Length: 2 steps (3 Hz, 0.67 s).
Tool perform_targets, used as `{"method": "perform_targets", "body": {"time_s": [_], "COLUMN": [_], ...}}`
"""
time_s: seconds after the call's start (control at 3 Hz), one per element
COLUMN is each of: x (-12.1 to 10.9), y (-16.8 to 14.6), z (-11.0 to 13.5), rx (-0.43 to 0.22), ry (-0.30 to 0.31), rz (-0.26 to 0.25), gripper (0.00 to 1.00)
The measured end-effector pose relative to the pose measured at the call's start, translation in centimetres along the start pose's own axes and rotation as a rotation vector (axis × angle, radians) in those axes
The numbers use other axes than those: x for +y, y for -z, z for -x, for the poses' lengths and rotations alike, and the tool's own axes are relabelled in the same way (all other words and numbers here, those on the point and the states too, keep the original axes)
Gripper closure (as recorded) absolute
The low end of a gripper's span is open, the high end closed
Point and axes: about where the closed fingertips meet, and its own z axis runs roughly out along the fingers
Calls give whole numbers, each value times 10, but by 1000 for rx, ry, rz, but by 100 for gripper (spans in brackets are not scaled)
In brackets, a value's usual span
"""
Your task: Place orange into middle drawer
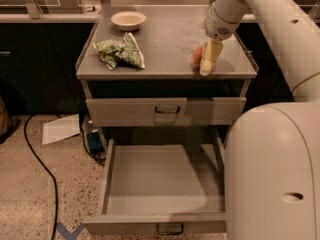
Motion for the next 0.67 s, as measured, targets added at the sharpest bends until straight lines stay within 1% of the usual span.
{"method": "perform_targets", "body": {"time_s": [0.33, 0.67], "x": [1, 0], "y": [-21, -23], "z": [-23, -22], "rx": [-12, -13], "ry": [-65, -63], "rz": [35, 35], "gripper": [0, 0]}}
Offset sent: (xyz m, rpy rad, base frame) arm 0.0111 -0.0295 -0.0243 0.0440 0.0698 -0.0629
